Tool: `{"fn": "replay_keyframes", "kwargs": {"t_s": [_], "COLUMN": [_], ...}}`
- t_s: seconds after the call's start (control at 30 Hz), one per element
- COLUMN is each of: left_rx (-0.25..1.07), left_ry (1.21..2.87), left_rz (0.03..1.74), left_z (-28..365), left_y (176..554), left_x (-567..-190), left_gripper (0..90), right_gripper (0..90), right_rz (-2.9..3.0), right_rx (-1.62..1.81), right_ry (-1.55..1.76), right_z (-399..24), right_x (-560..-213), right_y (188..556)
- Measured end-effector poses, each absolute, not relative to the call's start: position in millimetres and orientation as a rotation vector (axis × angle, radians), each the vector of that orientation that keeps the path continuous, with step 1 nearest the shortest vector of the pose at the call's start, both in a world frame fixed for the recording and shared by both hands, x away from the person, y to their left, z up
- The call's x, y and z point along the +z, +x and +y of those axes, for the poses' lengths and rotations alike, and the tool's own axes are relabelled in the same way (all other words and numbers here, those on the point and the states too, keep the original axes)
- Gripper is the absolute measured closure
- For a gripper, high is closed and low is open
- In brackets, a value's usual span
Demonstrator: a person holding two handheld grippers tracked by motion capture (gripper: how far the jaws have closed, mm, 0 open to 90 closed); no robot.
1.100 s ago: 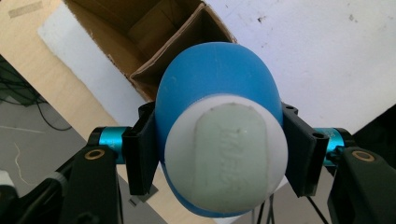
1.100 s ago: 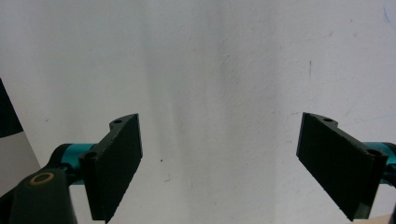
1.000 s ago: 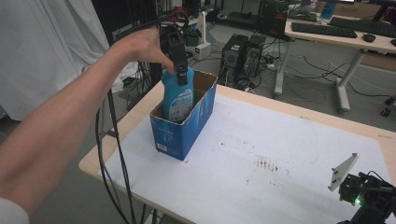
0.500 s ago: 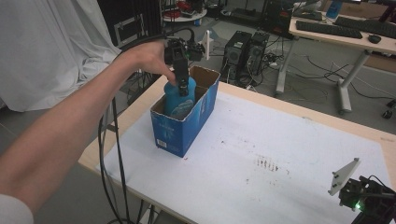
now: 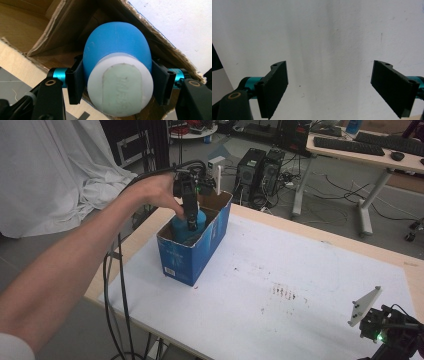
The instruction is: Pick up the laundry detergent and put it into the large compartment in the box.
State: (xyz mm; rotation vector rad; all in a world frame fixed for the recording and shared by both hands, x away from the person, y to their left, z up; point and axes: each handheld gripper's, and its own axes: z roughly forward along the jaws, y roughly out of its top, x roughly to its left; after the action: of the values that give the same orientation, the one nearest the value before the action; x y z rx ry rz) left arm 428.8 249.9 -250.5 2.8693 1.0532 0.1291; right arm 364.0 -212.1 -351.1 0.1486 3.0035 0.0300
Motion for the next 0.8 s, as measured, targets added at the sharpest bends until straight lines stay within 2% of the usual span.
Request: {"fn": "replay_keyframes", "kwargs": {"t_s": [0.8], "left_rx": [0.11], "left_ry": [2.909], "left_rz": [0.98], "left_z": [247], "left_y": [431], "left_x": [-269], "left_gripper": [37.8], "right_gripper": [13.5], "right_rz": [3.011], "right_rx": [0.031], "right_ry": [0.156], "right_z": [-215], "right_x": [-356], "right_y": [363]}}
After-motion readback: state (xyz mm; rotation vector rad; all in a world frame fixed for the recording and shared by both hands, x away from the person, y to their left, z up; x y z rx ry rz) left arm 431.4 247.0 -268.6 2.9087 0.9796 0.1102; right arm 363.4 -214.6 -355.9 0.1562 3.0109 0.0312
